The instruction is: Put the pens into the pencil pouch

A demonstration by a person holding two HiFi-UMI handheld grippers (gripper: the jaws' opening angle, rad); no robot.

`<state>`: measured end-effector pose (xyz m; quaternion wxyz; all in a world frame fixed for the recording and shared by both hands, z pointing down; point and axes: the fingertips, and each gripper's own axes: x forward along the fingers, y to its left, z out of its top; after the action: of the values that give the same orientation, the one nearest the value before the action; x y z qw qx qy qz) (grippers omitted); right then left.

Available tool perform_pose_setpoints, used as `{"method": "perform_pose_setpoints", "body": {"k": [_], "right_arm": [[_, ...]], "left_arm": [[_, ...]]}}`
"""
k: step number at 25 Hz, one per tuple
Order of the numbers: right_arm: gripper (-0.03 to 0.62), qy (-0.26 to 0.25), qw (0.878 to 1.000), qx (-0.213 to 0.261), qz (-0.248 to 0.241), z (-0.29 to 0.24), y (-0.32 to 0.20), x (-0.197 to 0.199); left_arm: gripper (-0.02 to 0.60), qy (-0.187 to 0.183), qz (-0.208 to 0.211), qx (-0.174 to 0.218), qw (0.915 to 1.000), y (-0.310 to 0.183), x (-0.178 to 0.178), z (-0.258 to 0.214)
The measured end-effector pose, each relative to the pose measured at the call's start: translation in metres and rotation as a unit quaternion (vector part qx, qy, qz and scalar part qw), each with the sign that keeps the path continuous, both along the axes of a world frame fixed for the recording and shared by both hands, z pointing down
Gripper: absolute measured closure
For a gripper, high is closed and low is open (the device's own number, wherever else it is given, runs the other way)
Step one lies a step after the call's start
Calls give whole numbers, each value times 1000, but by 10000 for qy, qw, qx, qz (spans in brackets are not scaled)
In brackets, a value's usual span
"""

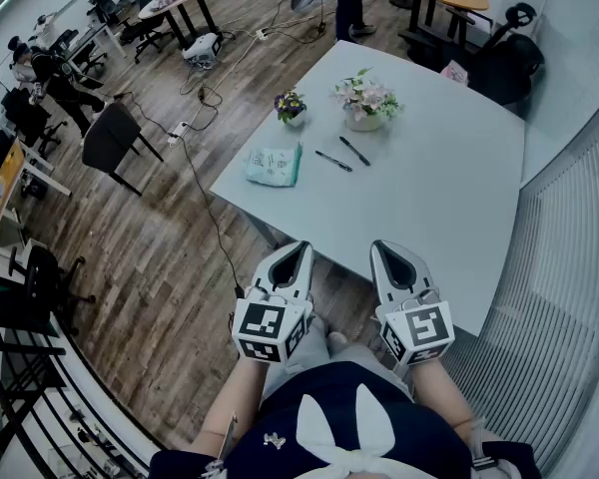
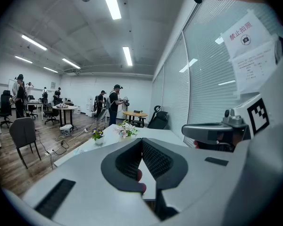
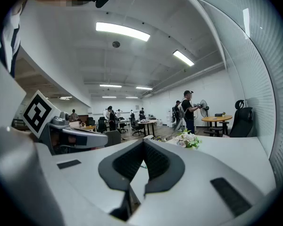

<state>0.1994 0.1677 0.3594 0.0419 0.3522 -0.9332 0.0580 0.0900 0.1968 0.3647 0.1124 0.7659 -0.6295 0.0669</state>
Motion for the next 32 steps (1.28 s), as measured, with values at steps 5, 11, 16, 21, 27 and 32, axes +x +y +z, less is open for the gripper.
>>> {"method": "perform_pose_setpoints", "body": {"k": [5,11,16,21,27,32], "right_arm": [[591,-29,10000,89,-9,-2,-4,-1],[590,-64,9999,48,-64,-4,-12,-2],[589,-12,10000,-10,-59,-2,-22,-6],[528,-15,10000,-53,-79,0,-38,-15],[454,122,9999,-86,-62,6,-60,-29],[441,217,9996,-142,-71,14,-77,-44]], "left_arm": [[560,-28,80,-76,9999,-5,3,0],[560,-26,-37,-51,10000,-17,-1,-2],[558,58,-39,-116,9999,-29,-5,0],[555,232,-79,-141,9996,-45,-16,0],[343,350,-81,12,9994,-67,-32,-2],[331,371,-27,-153,9992,-87,-48,11]]}}
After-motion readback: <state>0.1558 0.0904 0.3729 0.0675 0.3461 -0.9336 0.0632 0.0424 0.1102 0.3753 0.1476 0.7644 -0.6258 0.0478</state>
